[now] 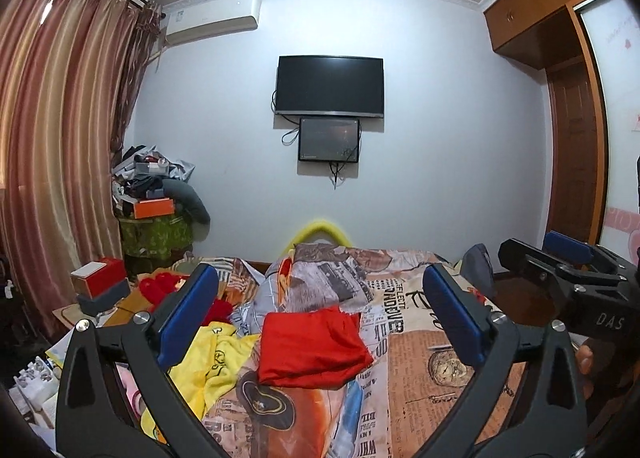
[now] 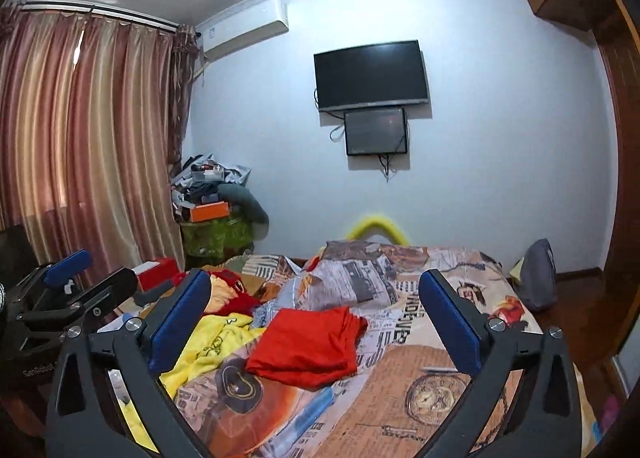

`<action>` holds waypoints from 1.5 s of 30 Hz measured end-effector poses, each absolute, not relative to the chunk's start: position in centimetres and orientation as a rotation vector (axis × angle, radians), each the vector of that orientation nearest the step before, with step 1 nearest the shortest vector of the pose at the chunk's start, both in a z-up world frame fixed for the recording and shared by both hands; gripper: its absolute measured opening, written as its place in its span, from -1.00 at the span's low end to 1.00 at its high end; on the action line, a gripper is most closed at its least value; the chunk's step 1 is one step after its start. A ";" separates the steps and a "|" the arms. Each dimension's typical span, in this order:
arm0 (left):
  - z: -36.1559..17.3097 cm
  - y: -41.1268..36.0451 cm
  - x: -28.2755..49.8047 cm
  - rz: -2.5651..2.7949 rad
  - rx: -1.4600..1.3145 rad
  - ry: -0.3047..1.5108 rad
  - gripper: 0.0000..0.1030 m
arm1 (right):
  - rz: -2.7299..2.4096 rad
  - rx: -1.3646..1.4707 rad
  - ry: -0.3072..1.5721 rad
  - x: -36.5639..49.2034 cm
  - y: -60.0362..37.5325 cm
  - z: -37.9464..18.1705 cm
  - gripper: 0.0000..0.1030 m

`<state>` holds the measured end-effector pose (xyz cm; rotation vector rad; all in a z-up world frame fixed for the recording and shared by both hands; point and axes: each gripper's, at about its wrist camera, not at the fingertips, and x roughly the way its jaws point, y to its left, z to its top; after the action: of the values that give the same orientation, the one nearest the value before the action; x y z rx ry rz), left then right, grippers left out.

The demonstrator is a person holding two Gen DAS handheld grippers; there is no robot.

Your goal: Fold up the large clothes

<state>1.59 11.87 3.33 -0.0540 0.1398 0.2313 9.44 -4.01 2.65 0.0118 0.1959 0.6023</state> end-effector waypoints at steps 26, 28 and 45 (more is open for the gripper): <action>2.4 11.6 2.0 0.236 -0.060 0.182 0.99 | 0.584 -0.005 0.235 8.1 -4.8 2.0 1.00; 2.5 11.6 2.1 0.235 -0.062 0.181 0.99 | 0.584 -0.008 0.239 8.1 -4.8 2.1 1.00; 2.0 11.4 2.3 0.213 -0.063 0.192 0.99 | 0.566 -0.018 0.247 8.0 -4.8 2.0 1.00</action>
<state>2.30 11.41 2.04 -0.0632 0.1916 0.2133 8.02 -4.84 1.99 -0.0184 0.2470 0.5659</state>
